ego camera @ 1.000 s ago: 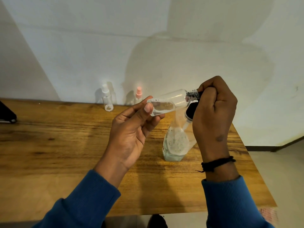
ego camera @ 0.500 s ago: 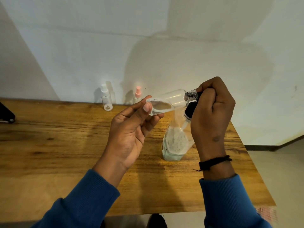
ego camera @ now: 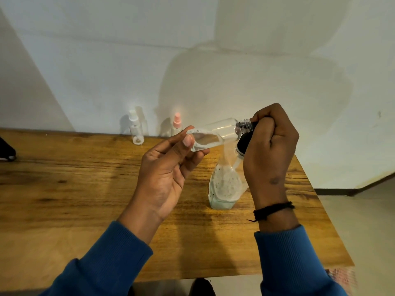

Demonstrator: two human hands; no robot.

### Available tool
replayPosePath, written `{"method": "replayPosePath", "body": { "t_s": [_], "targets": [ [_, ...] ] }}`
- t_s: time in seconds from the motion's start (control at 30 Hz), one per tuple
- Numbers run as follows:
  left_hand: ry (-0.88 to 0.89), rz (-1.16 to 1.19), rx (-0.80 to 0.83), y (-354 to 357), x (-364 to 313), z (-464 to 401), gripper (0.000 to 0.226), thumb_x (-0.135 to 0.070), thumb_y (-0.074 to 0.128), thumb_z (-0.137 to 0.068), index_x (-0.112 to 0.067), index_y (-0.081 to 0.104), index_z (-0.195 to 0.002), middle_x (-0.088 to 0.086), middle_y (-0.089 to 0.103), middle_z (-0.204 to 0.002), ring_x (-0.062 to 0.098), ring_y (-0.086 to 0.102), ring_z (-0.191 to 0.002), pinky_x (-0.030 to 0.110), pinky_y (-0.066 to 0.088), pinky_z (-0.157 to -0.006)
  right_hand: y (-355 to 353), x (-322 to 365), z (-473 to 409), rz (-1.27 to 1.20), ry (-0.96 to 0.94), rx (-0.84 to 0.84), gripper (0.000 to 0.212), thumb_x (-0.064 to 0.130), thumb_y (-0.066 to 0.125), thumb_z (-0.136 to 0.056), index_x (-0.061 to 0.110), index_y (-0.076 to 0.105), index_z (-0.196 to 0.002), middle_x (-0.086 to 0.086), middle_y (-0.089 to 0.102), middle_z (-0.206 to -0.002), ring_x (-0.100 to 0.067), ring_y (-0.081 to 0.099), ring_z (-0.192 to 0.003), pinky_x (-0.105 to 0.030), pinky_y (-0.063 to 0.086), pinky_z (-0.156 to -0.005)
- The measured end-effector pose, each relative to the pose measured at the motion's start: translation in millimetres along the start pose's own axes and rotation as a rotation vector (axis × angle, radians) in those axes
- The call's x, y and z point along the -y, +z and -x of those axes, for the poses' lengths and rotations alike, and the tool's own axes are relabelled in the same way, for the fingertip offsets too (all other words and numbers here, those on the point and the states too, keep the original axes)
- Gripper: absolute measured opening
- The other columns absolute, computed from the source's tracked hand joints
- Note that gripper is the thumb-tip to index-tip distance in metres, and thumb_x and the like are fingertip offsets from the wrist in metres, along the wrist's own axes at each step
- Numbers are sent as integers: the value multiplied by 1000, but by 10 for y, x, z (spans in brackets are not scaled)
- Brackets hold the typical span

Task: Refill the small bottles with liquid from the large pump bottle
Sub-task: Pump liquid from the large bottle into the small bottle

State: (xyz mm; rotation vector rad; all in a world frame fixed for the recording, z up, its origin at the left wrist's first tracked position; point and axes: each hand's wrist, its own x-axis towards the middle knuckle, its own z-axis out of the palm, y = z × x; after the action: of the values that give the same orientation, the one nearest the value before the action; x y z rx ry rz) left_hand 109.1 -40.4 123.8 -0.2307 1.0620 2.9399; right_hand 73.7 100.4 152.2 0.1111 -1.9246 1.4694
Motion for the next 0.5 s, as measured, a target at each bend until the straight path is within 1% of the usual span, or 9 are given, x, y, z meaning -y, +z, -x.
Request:
{"method": "replayPosePath", "body": {
  "t_s": [0.1,0.23,0.27,0.3,0.4,0.43,0.5],
  "targets": [
    [-4,-2,-2,3,1,3,42,-15,71,-73,-1,68,-112,18,74,-108,26,73,-84,19,59,-66,-11,7,-12,-2,1,-2,23,-3,34,-88,6,49,-73,8,43,-59,-2,41,-51,-17,29,-45],
    [-4,6,14,19,-9,6,45,-17,73,-67,-2,69,-110,17,74,-106,25,74,-82,20,59,-66,-22,39,-25,5,-21,-17,24,-3,35,-89,8,49,-73,13,46,-58,-5,43,-53,-31,31,-46],
    [-3,9,16,22,-9,5,44,-17,73,-68,-2,70,-110,17,74,-105,24,74,-82,20,59,-67,-20,36,-25,9,-25,-21,24,-3,35,-88,8,49,-73,14,46,-58,-5,43,-53,-31,31,-46],
    [-1,9,16,20,-5,5,43,-16,72,-69,-3,70,-110,17,74,-105,24,74,-82,20,59,-68,-16,32,-24,8,-28,-19,24,-4,35,-89,8,49,-73,14,45,-58,-4,43,-53,-29,31,-46],
    [-5,6,4,6,-1,2,37,-16,72,-69,-4,72,-104,16,75,-103,25,74,-82,19,59,-67,-10,23,-5,-14,-6,15,27,-11,34,-90,4,50,-73,4,42,-58,0,42,-49,-12,28,-44],
    [-8,9,3,1,-2,5,35,-17,74,-67,-5,73,-101,16,75,-102,25,74,-83,20,59,-67,-13,30,-1,-18,5,28,28,-12,33,-90,2,50,-73,0,41,-59,1,42,-48,-9,28,-44],
    [-11,10,5,3,-9,9,37,-18,76,-64,-6,74,-98,16,74,-103,27,74,-83,20,59,-66,-23,44,-6,-19,16,44,27,-13,33,-89,1,50,-73,-3,40,-60,0,43,-48,-9,29,-44]
  ]
}}
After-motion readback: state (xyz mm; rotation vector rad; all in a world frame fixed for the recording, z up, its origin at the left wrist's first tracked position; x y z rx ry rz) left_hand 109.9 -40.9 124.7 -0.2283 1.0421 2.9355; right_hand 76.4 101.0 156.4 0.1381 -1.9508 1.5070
